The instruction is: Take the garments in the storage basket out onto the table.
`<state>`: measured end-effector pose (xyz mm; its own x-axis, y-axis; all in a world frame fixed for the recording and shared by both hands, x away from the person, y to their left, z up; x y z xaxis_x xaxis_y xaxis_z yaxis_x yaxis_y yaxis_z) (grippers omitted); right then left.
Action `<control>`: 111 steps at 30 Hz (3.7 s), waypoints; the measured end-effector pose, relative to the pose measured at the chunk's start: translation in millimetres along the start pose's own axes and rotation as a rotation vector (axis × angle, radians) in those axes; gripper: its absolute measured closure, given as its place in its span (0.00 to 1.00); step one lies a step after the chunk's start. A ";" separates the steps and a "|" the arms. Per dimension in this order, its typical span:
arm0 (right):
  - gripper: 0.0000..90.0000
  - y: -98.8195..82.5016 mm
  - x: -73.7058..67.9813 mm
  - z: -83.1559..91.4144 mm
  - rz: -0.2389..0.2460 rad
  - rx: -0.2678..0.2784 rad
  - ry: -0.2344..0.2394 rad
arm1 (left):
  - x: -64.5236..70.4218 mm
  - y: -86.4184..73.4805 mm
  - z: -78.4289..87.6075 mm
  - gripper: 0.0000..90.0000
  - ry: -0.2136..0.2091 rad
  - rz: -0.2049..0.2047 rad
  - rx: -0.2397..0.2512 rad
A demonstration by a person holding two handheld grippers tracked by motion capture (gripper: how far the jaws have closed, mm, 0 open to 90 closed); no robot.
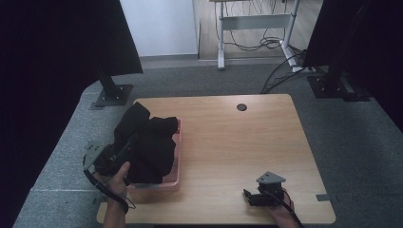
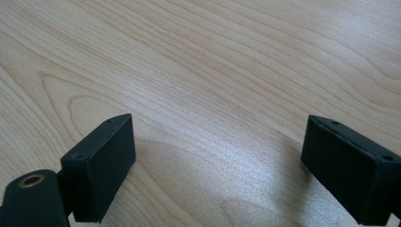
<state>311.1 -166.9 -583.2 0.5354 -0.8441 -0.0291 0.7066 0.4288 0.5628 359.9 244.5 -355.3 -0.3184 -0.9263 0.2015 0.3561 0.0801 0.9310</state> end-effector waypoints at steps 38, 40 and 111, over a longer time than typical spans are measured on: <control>0.12 -0.2 -0.1 0.4 0.001 0.002 -0.007 | 18.1 23.1 -1.8 0.74 -0.037 0.001 0.027; 0.12 -0.2 -0.1 0.4 0.001 0.002 -0.007 | 19.1 23.7 -1.8 0.74 -0.036 -0.001 0.028; 0.12 -0.4 -0.2 0.5 0.003 0.002 -0.005 | 81.4 31.1 -47.7 0.74 -0.103 -0.029 -0.011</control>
<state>310.5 -167.1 -582.9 0.5350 -0.8445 -0.0236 0.7043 0.4303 0.5646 387.0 154.0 -324.4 -0.4172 -0.8854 0.2049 0.3551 0.0487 0.9336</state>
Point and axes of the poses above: each handheld gripper's, and its own axes: z roughly backward along the jaws, y roughly out of its top, x roughly to its right, the point moved 7 cm from there along -z, roughly forward along the jaws, and after that the axes turned 11 degrees about -x, right-handed, at the moved point
